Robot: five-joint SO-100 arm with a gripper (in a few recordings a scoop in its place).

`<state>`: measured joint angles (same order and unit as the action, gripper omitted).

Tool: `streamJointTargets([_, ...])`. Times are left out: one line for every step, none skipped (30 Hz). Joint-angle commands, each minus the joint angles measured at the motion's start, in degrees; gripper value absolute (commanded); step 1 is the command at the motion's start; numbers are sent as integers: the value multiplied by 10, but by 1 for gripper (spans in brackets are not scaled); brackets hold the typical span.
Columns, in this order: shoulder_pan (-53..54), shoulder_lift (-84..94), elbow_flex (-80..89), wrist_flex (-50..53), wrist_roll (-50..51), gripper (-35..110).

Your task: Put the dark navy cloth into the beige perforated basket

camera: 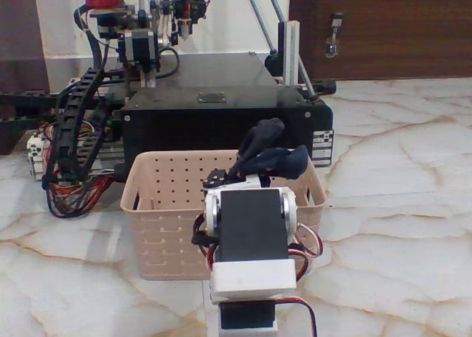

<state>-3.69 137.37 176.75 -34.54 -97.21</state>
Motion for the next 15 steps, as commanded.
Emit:
streamJointTargets([16,12,-2,-45,54,0])
streamJointTargets([16,12,-2,-46,54,0])
streamJointTargets([15,12,-2,-46,54,0])
streamJointTargets([15,12,-2,-46,54,0])
streamJointTargets([15,11,-2,-46,54,0])
streamJointTargets([15,12,-2,-46,54,0])
streamJointTargets([15,12,-2,-46,55,0])
streamJointTargets([15,12,-2,-46,55,0])
streamJointTargets([14,12,-2,-46,57,0])
streamJointTargets([12,12,-2,-48,61,0])
streamJointTargets([12,12,-2,-48,62,0])
streamJointTargets([13,12,-2,-47,63,0])
streamJointTargets([13,12,-2,-47,65,0])
streamJointTargets([13,12,-2,-47,58,0])
streamJointTargets([13,12,-2,-47,53,0])
